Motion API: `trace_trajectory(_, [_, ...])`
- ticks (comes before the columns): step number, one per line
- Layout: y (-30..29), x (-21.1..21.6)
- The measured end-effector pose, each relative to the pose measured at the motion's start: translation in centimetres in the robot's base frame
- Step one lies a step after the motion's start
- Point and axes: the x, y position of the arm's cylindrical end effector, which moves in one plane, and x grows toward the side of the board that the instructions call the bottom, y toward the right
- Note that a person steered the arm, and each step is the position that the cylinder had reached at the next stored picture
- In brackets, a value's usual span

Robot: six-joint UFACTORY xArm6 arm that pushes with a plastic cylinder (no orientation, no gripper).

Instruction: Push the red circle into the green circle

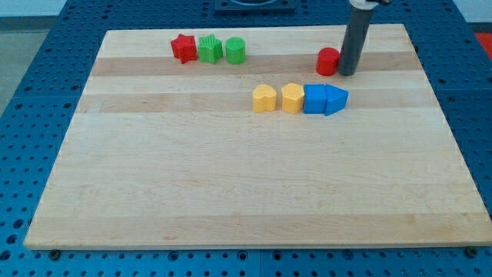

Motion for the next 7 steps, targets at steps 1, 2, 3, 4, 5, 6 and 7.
trace_trajectory(1, [-1.3, -0.4])
trace_trajectory(2, [-2.5, -0.8])
trace_trajectory(3, [-3.0, -1.5])
trace_trajectory(4, [-3.5, -2.9])
trace_trajectory(5, [-3.6, -3.8])
trace_trajectory(6, [-4.3, -4.1])
trace_trajectory(7, [-4.4, -4.1])
